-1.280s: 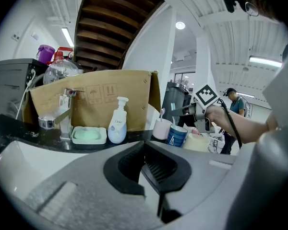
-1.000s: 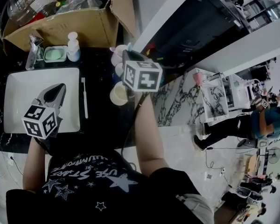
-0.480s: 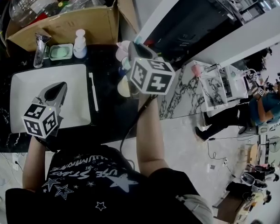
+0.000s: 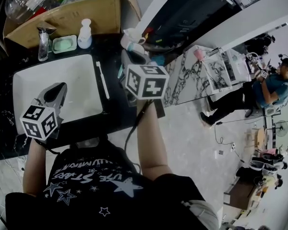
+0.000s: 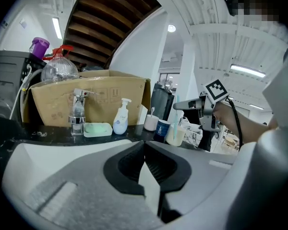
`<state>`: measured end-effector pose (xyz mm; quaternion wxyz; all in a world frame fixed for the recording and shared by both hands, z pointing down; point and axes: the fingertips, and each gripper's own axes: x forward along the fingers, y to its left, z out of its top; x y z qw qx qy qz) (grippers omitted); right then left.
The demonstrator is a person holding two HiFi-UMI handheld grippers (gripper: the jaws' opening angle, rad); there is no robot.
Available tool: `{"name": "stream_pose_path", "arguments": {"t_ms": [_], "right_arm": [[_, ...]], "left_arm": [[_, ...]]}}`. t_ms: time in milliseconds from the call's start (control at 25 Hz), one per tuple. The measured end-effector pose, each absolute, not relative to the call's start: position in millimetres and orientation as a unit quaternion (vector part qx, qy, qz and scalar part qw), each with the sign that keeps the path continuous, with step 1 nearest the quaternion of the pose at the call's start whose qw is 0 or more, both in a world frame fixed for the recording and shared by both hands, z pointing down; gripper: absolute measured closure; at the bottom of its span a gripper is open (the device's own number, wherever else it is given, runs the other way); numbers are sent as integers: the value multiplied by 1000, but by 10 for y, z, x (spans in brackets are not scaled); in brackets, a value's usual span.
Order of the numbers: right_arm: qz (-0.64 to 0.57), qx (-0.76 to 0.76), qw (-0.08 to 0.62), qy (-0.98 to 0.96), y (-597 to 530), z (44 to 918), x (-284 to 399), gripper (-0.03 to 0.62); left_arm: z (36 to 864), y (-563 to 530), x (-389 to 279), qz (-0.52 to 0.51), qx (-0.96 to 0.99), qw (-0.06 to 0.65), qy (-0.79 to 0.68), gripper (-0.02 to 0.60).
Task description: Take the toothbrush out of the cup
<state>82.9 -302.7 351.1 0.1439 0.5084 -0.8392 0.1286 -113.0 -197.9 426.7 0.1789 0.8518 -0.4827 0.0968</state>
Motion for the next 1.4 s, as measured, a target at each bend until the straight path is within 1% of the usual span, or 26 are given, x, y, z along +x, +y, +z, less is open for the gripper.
{"name": "stream_pose_path", "arguments": {"t_ms": [360,920,1120,1400], "right_arm": [[183,511,213,-812,-2671,4129,778,566],[254,533,197,-783,-2915,4681,736,562],[278,521,210,-780,-3020,4915,680,560],[280,516,233,-775,-3093,5118,691,557]], "left_arm": [[4385,-1815,-1178,105,866,186,-451,571],[4453,-1882,-1185,120,861,187,-458,572],[4479,-1941,-1197,118,855,194,-465,572],[4532,-1969,-1212,117,849,203,-474,572]]}}
